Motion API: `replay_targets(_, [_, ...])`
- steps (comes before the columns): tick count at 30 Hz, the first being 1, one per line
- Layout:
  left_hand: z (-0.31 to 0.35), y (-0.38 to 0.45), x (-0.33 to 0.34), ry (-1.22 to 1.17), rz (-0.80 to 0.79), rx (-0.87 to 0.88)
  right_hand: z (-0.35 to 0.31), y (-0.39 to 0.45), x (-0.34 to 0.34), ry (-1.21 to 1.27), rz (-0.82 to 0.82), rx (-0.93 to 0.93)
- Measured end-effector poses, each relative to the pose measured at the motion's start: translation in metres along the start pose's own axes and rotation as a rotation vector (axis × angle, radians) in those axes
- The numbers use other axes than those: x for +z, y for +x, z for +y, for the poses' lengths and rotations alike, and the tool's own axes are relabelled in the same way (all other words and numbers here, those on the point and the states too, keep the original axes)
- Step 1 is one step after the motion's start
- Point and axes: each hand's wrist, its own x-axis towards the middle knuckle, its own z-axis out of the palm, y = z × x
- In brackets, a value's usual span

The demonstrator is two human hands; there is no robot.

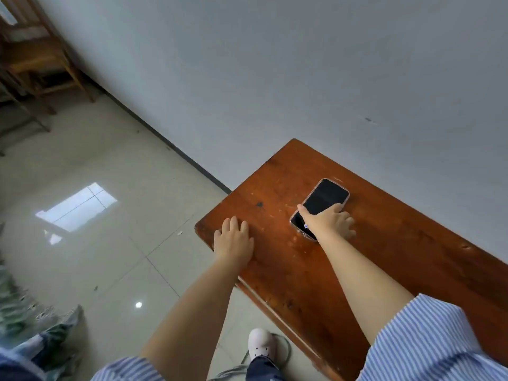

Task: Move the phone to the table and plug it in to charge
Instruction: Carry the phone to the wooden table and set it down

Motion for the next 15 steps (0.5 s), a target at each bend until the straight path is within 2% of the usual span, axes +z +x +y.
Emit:
replay_targets(7, [-0.021, 0.025, 0.015, 0.073, -0.014, 0.050, -0.023, 0.018, 0.019, 0.034, -0.018, 0.209])
replay_targets(15, [-0.032, 0.029, 0.021, 0.060, -0.022, 0.103, -0.031, 0.027, 0.021, 0.166, 0.009, 0.272])
